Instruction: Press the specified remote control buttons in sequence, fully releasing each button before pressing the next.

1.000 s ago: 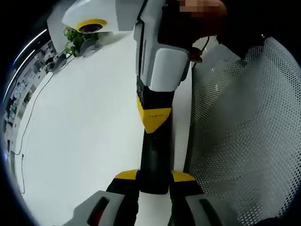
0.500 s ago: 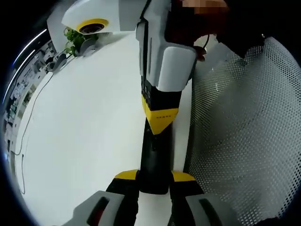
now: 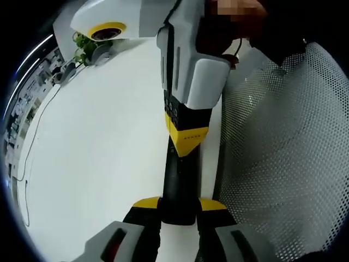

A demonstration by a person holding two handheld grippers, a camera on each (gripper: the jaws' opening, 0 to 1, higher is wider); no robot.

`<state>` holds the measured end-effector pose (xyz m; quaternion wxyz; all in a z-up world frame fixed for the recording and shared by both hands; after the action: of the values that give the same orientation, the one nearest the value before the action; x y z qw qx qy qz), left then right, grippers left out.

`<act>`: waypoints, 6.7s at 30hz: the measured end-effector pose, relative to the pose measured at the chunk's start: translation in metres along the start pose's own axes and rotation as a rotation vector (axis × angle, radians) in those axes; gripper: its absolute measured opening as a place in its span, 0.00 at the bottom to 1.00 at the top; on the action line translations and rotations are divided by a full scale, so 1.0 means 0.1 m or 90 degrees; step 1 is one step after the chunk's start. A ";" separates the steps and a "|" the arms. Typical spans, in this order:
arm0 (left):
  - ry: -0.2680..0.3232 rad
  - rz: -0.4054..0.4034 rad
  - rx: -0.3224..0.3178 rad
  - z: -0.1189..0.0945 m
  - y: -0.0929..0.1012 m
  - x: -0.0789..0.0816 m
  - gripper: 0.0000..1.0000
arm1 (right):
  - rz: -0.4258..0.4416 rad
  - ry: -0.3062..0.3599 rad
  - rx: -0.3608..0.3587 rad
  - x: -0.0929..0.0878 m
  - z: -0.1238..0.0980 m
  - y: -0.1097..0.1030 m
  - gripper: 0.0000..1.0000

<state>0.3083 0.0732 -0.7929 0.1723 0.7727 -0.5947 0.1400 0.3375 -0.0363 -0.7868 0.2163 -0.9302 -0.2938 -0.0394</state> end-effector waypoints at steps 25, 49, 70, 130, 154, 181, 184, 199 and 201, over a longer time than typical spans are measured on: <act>0.002 -0.008 0.001 0.00 0.00 0.00 0.25 | 0.021 -0.035 0.016 -0.02 -0.03 0.00 0.00; 0.000 0.009 -0.002 0.00 0.00 0.00 0.25 | 0.014 -0.052 0.032 -0.08 0.02 -0.02 0.00; 0.002 0.011 -0.002 0.00 0.00 0.00 0.25 | 0.066 0.016 0.071 0.04 -0.01 -0.05 0.00; 0.014 0.010 -0.004 0.00 -0.01 0.00 0.25 | 0.068 0.020 0.080 0.04 0.10 -0.11 0.00; 0.014 0.011 -0.005 0.00 -0.02 0.00 0.25 | 0.071 0.022 0.081 0.03 0.10 -0.11 0.00; 0.013 0.014 -0.007 0.00 -0.02 0.00 0.25 | 0.081 0.021 0.086 0.03 0.10 -0.10 0.00; 0.013 0.014 -0.007 0.00 -0.02 0.00 0.25 | 0.080 0.021 0.086 0.03 0.10 -0.10 0.00; 0.013 0.013 -0.007 0.00 -0.02 0.00 0.25 | 0.081 0.021 0.087 0.03 0.09 -0.10 0.00; 0.013 0.014 -0.007 0.00 -0.02 0.00 0.25 | 0.081 0.022 0.087 0.03 0.09 -0.10 0.00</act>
<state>0.3102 0.0736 -0.7933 0.1809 0.7639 -0.6019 0.1467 0.3338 -0.0232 -0.7907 0.2859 -0.9294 -0.2326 -0.0213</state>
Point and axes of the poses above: the point that each gripper's makers call its tool centre point, and the gripper's own axes: z roughly forward along the fingers, y roughly to its right, x roughly out of its top, the point moved 8 cm from there along -z, roughly backward along the fingers, and after that the axes turned 6 degrees about -x, right-handed, at the moved point
